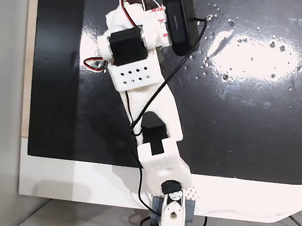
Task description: Grasp a cube and put it in the cup.
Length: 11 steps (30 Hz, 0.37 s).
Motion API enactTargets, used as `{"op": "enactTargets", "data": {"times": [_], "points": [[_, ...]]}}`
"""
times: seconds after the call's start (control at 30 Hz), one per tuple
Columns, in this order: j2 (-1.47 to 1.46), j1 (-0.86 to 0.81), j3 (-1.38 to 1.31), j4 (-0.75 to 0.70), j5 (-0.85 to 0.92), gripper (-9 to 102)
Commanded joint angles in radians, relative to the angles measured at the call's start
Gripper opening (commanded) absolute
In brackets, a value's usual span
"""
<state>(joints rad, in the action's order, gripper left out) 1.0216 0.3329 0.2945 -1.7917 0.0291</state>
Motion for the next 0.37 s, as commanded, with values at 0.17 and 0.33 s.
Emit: {"op": "enactTargets", "data": {"times": [0.17, 0.33], "points": [[0.094, 0.003, 0.006, -0.006, 0.006, 22], [0.097, 0.006, 0.006, -0.006, 0.021, 22]]}}
